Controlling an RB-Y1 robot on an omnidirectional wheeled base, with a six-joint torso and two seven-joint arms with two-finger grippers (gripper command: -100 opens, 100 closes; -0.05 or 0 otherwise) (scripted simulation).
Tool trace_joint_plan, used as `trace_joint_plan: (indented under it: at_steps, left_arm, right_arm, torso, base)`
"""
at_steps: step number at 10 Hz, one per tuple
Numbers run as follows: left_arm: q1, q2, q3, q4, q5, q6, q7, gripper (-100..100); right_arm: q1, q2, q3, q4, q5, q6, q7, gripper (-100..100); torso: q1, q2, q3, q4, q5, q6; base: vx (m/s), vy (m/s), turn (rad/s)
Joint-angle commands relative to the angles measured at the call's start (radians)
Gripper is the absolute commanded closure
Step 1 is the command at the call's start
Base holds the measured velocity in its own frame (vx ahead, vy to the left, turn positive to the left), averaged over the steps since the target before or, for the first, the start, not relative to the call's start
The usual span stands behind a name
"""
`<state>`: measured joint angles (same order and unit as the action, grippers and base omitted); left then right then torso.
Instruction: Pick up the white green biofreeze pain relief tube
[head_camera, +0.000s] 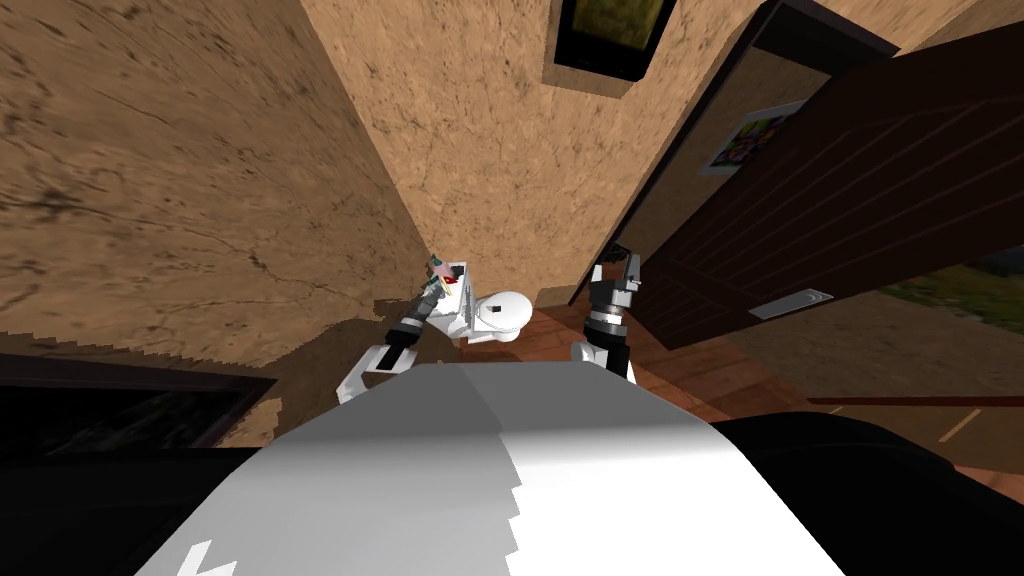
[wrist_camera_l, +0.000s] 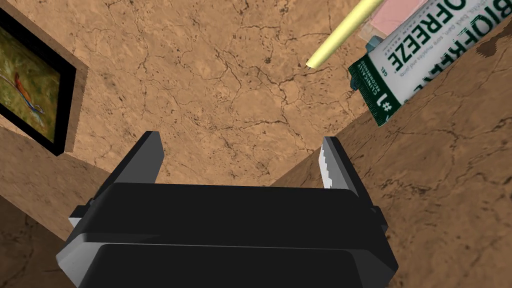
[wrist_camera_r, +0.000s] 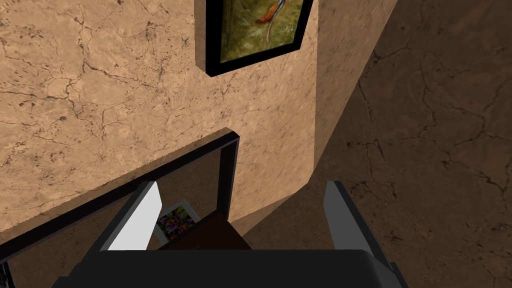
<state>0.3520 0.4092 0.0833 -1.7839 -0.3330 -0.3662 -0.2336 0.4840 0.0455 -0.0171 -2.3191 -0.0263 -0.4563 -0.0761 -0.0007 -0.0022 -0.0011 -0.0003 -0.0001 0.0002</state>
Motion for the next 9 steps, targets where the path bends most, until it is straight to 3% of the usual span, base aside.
trace_joint_plan:
  at_steps: [1, 9]
  left_arm:
    - [-0.01, 0.022, 0.002, 0.042, -0.03, 0.0, -0.026, -100]
    - [-0.029, 0.093, 0.008, 0.218, -0.163, -0.025, -0.124, -100]
  right_arm:
    - [0.0, 0.0, 0.0, 0.0, 0.0, 0.0, 0.0, 0]
    - [0.0, 0.0, 0.0, 0.0, 0.0, 0.0, 0.0, 0]
  torso:
    - [0.0, 0.0, 0.0, 0.0, 0.0, 0.0]
    - [0.005, -0.002, -0.001, 0.0, 0.001, 0.0]
  base:
    - [0.031, -0.003, -0.074]
    - [0.04, 0.039, -0.051]
